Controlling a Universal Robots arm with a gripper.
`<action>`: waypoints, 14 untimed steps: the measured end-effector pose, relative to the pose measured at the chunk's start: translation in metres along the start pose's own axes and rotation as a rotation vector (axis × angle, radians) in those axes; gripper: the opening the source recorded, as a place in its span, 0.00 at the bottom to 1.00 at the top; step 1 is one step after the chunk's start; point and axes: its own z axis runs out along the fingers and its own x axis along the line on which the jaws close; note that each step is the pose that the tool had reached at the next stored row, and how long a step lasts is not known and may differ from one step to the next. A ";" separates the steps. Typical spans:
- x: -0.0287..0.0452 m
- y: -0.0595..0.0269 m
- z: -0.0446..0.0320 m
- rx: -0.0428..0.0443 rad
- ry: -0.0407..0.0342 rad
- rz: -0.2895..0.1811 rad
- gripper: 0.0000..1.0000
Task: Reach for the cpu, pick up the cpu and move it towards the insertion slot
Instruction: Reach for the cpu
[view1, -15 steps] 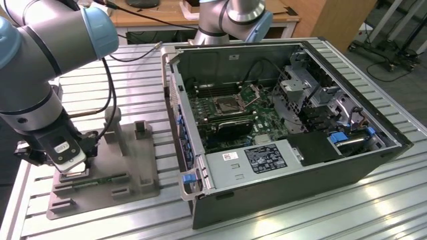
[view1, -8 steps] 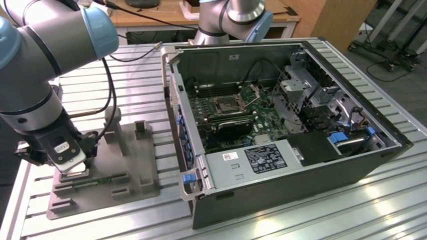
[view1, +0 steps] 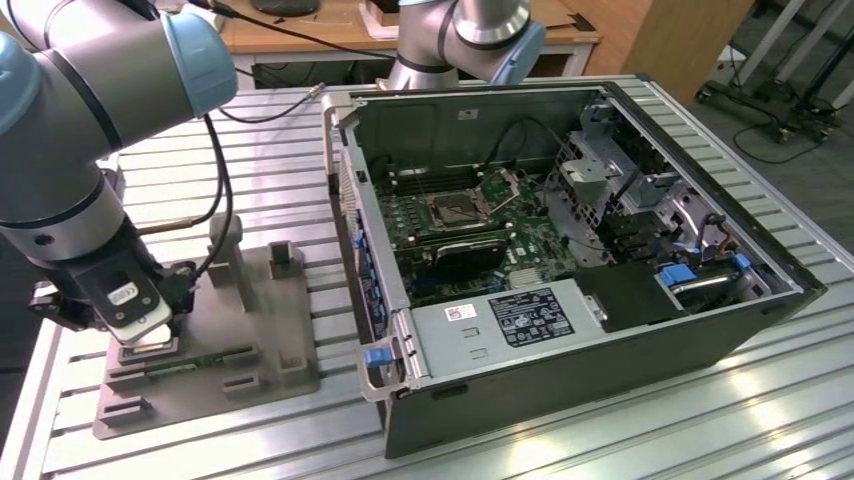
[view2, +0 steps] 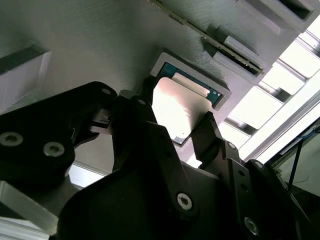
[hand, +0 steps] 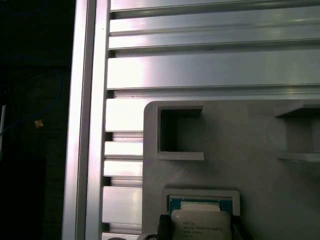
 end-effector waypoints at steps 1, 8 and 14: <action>0.0000 0.0000 -0.0001 0.0000 0.0000 0.000 0.54; 0.0000 0.0001 -0.0021 0.0001 0.0001 0.000 0.54; 0.0000 0.0001 -0.0034 0.0000 0.0000 0.000 0.54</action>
